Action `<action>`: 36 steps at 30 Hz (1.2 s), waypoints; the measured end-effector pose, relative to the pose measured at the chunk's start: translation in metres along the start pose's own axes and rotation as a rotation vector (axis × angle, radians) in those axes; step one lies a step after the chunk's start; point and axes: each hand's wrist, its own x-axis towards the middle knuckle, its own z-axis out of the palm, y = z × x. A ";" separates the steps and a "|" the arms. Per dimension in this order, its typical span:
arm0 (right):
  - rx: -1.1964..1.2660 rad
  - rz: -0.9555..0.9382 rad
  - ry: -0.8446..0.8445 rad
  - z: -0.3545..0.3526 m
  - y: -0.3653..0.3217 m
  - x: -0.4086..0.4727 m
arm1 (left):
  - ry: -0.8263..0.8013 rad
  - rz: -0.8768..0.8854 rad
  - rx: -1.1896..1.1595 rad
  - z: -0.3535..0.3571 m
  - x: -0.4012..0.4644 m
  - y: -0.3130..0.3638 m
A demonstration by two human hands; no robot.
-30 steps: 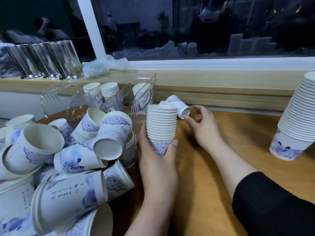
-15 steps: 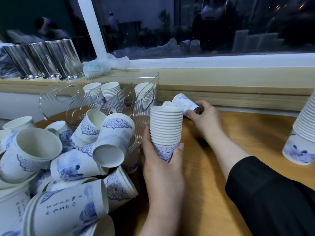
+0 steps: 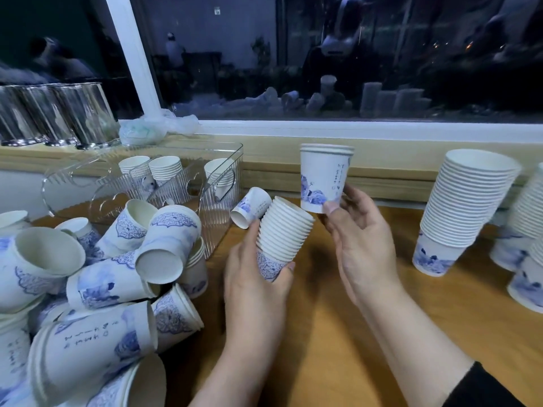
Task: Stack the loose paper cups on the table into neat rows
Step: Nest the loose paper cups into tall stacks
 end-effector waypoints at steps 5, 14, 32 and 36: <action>-0.086 -0.008 -0.049 0.005 -0.003 -0.015 | -0.008 0.006 -0.069 0.000 -0.001 0.005; -0.411 -0.103 -0.156 -0.001 -0.004 -0.008 | -0.056 -0.020 -0.160 -0.002 -0.002 0.006; -0.947 0.016 -0.333 -0.002 0.090 0.064 | 0.187 -0.223 -0.302 -0.001 0.015 -0.011; -0.963 0.058 -0.357 0.014 0.116 0.095 | 0.175 -0.242 -0.284 0.001 0.021 -0.014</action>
